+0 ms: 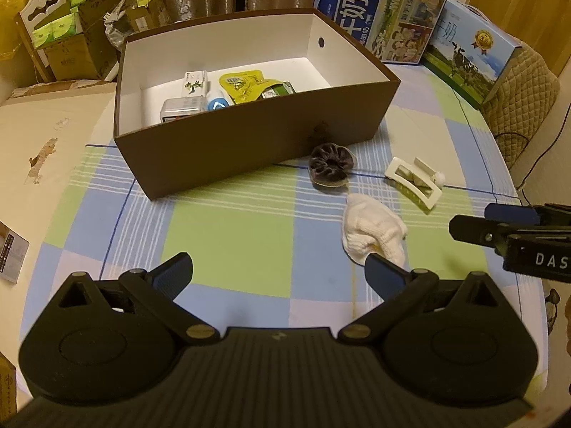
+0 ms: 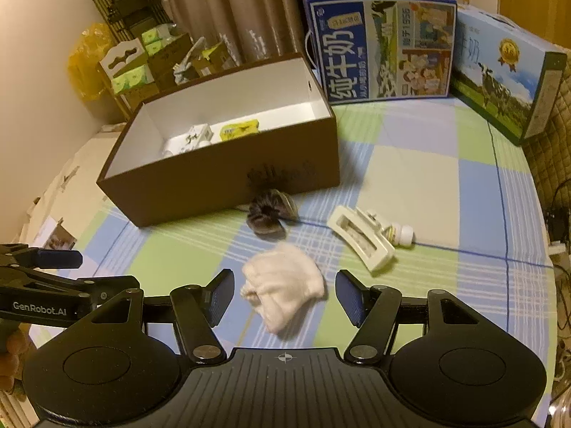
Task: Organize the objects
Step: 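Withdraw both grippers from the box toward the white sock and hair clip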
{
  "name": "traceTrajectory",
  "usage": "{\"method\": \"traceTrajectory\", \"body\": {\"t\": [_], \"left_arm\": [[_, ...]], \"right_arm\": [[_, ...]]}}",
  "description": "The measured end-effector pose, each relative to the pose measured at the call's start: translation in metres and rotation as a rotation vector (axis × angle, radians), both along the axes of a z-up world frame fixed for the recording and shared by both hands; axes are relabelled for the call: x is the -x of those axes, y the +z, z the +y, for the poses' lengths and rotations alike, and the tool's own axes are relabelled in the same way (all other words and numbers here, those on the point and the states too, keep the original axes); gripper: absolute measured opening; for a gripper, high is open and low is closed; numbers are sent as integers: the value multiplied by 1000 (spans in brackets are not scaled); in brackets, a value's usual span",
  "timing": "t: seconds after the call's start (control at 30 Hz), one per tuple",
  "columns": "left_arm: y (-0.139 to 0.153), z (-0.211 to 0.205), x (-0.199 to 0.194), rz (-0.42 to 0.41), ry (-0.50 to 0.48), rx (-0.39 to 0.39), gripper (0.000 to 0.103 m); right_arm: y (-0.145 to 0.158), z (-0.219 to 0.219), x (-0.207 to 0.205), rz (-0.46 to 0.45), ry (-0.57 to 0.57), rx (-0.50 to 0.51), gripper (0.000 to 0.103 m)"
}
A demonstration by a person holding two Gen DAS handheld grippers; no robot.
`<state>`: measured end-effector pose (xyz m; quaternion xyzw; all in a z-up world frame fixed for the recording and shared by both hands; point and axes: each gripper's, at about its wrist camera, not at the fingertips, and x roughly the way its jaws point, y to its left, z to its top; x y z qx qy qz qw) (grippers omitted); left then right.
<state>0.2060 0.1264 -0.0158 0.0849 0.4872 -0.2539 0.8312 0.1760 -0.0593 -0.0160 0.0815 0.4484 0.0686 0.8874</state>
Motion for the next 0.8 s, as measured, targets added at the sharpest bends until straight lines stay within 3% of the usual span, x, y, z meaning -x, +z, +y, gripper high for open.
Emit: {"method": "traceTrajectory", "body": {"t": [0.8], "left_arm": [[-16,-32,7,49,-51,-22,101]], "right_arm": [[-25,-31,15,99,-72,23,60]]}}
